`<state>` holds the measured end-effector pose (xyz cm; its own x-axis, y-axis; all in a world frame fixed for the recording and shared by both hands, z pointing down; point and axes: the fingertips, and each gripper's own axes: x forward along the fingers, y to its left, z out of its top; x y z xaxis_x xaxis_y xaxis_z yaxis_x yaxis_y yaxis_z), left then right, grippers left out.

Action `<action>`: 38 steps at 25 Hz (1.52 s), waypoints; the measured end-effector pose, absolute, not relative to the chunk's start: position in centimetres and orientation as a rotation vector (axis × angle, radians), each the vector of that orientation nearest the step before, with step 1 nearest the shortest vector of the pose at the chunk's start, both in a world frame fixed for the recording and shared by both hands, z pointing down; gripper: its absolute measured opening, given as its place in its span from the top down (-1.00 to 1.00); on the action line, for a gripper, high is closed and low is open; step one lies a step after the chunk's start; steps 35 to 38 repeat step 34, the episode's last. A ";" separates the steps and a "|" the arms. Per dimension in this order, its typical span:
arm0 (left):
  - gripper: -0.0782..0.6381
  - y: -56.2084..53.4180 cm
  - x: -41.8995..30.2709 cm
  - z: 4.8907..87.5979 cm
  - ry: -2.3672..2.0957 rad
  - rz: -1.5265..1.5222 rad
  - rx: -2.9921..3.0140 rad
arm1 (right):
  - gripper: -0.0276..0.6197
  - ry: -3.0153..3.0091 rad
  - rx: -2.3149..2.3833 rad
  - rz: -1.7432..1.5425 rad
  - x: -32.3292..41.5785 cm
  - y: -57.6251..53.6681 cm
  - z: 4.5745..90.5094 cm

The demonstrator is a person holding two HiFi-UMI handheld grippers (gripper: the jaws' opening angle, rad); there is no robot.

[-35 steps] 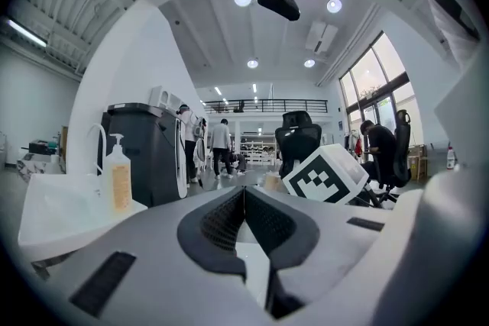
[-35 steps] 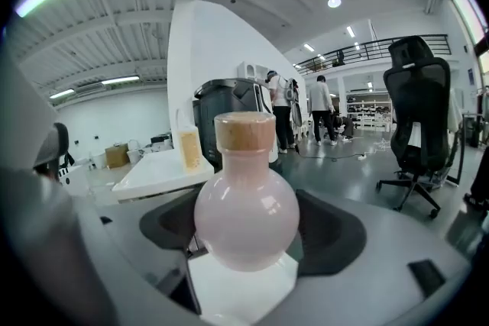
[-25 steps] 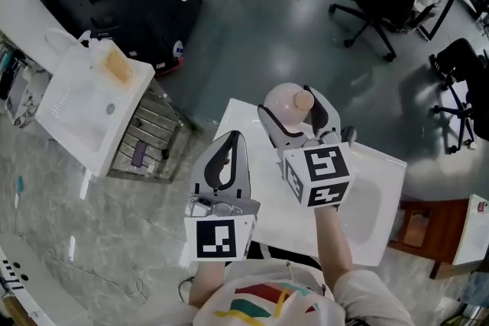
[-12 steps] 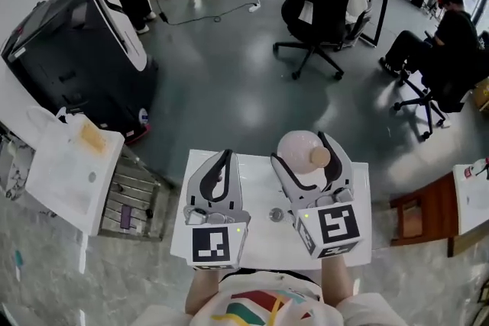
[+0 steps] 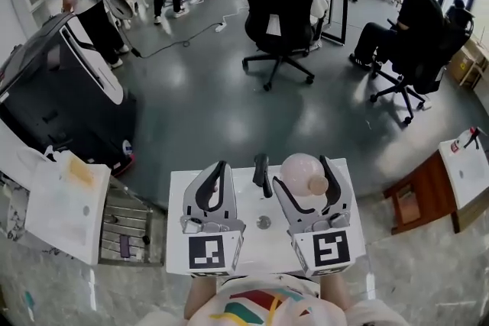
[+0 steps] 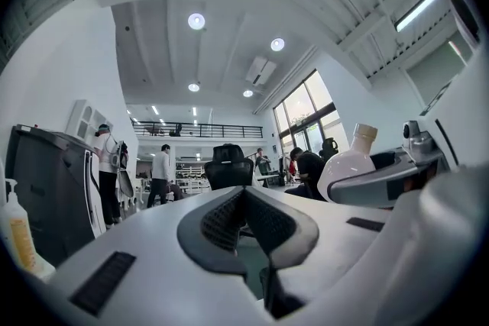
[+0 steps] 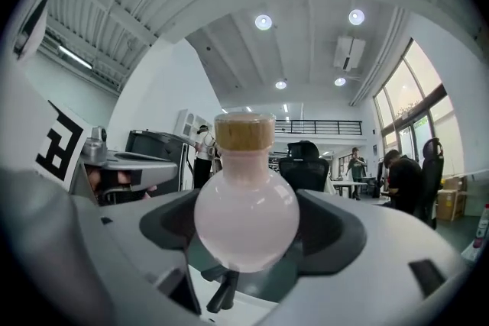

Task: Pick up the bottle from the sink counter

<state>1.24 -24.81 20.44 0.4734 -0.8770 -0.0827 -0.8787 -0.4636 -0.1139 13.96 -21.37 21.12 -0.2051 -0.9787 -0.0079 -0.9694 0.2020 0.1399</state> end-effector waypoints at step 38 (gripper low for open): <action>0.73 -23.1 2.6 21.2 1.562 0.004 -2.562 | -0.28 -2.399 1.915 -0.044 15.0 -21.1 23.4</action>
